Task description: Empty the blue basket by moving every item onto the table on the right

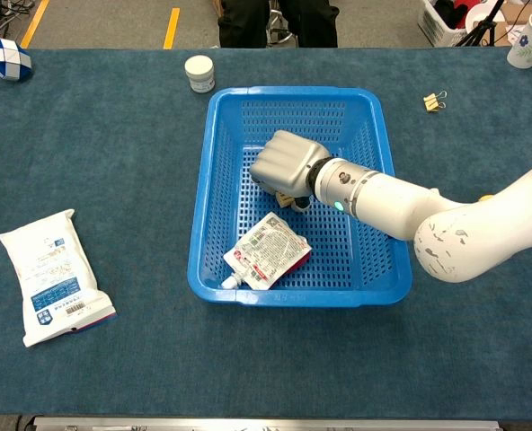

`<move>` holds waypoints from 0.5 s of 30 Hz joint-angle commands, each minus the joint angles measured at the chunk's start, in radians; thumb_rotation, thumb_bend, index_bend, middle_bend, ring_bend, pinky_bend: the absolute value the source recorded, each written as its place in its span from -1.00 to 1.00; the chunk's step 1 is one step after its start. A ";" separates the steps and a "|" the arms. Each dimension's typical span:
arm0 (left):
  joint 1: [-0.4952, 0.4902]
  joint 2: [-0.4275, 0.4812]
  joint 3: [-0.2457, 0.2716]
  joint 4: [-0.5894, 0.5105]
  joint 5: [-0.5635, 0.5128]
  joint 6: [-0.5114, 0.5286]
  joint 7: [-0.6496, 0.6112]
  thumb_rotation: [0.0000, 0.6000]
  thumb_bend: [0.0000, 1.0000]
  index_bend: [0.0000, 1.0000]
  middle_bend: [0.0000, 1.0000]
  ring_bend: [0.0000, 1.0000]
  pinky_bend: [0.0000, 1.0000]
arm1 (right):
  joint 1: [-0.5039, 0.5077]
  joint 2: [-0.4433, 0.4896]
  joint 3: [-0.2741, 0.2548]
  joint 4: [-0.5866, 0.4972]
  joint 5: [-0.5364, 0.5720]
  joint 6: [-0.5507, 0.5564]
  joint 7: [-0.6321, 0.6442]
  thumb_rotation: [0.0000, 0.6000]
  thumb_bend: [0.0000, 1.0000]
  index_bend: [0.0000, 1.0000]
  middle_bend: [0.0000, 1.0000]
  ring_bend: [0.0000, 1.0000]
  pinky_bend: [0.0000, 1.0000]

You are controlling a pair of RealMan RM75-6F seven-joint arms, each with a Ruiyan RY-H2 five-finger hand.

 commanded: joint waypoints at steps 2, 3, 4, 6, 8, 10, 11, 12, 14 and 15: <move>-0.002 0.002 0.000 0.002 -0.003 -0.005 -0.004 1.00 -0.40 -0.22 -0.46 -0.49 -0.75 | -0.004 -0.005 0.005 0.004 -0.005 0.001 0.001 1.00 -0.55 0.01 -0.02 -0.18 0.13; -0.002 0.002 0.000 0.002 -0.004 -0.005 -0.005 1.00 -0.40 -0.22 -0.46 -0.49 -0.75 | -0.005 -0.007 0.006 0.006 -0.009 0.004 0.000 1.00 -0.53 0.02 -0.01 -0.17 0.13; -0.002 0.002 -0.001 0.002 -0.005 -0.006 -0.006 1.00 -0.40 -0.22 -0.46 -0.49 -0.75 | -0.007 -0.008 0.007 0.006 -0.013 0.006 0.002 1.00 -0.52 0.04 -0.01 -0.17 0.13; -0.003 0.002 -0.001 0.004 -0.006 -0.008 -0.007 1.00 -0.40 -0.22 -0.46 -0.49 -0.75 | -0.011 -0.009 0.008 0.007 -0.018 0.008 0.002 1.00 -0.50 0.07 0.01 -0.15 0.13; -0.005 0.001 -0.001 0.005 -0.007 -0.010 -0.009 1.00 -0.40 -0.22 -0.46 -0.49 -0.76 | -0.013 -0.009 0.008 0.008 -0.022 0.007 0.000 1.00 -0.48 0.09 0.02 -0.14 0.13; -0.007 0.000 -0.002 0.006 -0.008 -0.012 -0.010 1.00 -0.40 -0.22 -0.46 -0.49 -0.76 | -0.015 -0.008 0.012 0.006 -0.023 0.008 0.001 1.00 -0.47 0.10 0.02 -0.14 0.13; -0.007 0.000 -0.002 0.006 -0.008 -0.013 -0.011 1.00 -0.40 -0.22 -0.46 -0.50 -0.76 | -0.016 -0.006 0.014 0.004 -0.025 0.010 0.001 1.00 -0.47 0.10 0.02 -0.14 0.13; -0.008 0.000 -0.003 0.007 -0.008 -0.013 -0.011 1.00 -0.40 -0.22 -0.46 -0.50 -0.76 | -0.017 -0.003 0.018 0.001 -0.027 0.013 0.002 1.00 -0.47 0.11 0.03 -0.14 0.13; -0.009 0.001 -0.004 0.007 -0.011 -0.015 -0.011 1.00 -0.40 -0.22 -0.46 -0.50 -0.76 | -0.020 0.010 0.029 -0.015 -0.031 0.017 0.011 1.00 -0.47 0.11 0.03 -0.13 0.13; -0.010 0.001 -0.004 0.007 -0.011 -0.016 -0.011 1.00 -0.40 -0.22 -0.46 -0.50 -0.76 | -0.020 0.020 0.033 -0.025 -0.035 0.020 0.015 1.00 -0.47 0.12 0.04 -0.13 0.13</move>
